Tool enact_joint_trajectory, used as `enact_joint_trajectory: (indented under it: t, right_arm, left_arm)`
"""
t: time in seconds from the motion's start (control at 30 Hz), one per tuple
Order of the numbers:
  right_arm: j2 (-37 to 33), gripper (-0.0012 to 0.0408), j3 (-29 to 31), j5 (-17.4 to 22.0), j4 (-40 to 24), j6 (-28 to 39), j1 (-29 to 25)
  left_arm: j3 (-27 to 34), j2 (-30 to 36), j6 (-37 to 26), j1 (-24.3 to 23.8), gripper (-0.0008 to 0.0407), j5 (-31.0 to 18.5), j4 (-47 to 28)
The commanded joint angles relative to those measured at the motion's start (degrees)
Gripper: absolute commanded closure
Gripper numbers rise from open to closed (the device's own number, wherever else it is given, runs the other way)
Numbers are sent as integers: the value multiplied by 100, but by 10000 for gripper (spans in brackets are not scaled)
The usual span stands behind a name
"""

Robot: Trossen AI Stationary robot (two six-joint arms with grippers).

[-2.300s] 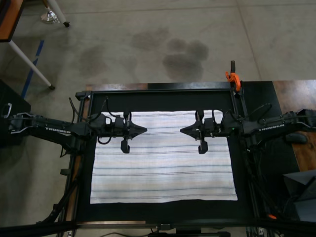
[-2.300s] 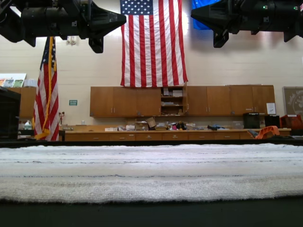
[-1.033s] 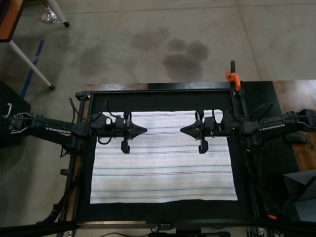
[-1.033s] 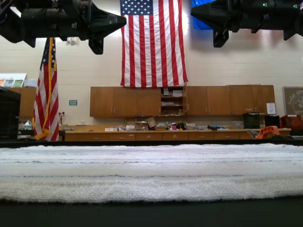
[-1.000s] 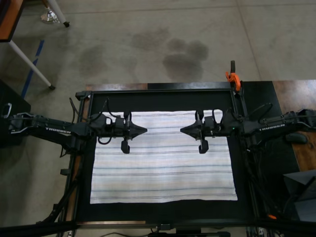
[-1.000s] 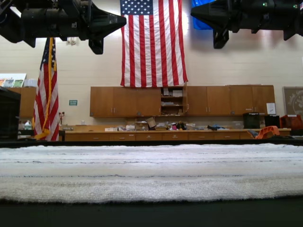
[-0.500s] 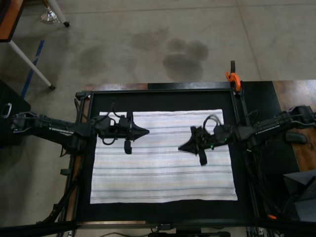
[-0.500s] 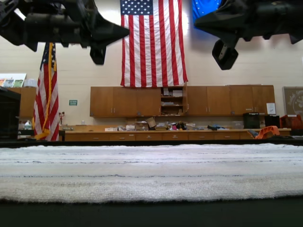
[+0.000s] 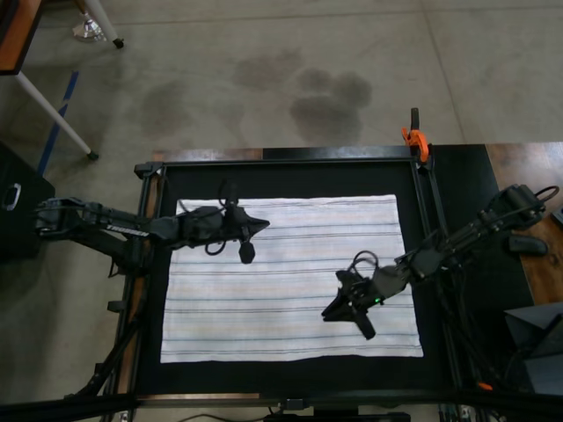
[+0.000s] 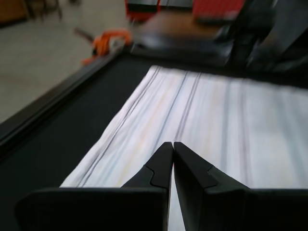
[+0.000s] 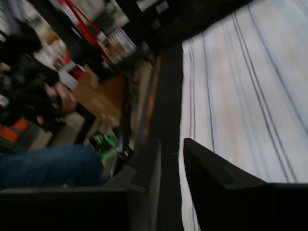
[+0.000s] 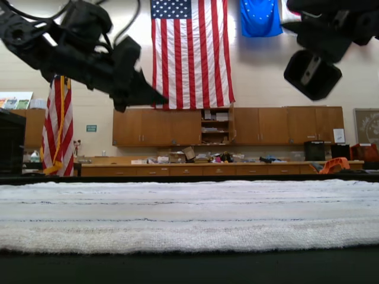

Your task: Fold the towel

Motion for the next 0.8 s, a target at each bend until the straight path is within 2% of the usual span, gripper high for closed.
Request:
enact_joint_trajectory:
  t: [0.0,0.1,0.2,0.3,0.4,0.5,0.67,0.77]
  right_arm:
    - [297,299,319,2,-354,20,17]
    - [710,262,920,-9,-1156,-70,13]
    - [1110,234,1631,-42,-2194,-208,28]
    - [1519,217,2341,-48,-3156,-459,81]
    - [1910,214,2966,-50,-3884,-629,146]
    - [2229,217,3442,-50,-4391,-813,245]
    - [2704,218,4044,-50,-4782,-824,452]
    - [3051,218,4391,-50,-5010,-785,546]
  left_arm:
    - [179,199,190,153,378,13,-212]
    - [564,442,420,389,350,13,-734]
    - [1163,713,737,605,316,31,-1827]
    - [1773,1051,1342,723,292,114,-2809]
    - [2210,1351,2057,780,290,195,-3198]
    - [2538,1631,2312,909,290,358,-3414]
    - [2938,2024,2527,1178,290,409,-3797]
    - [3077,2188,2651,1340,290,726,-3807]
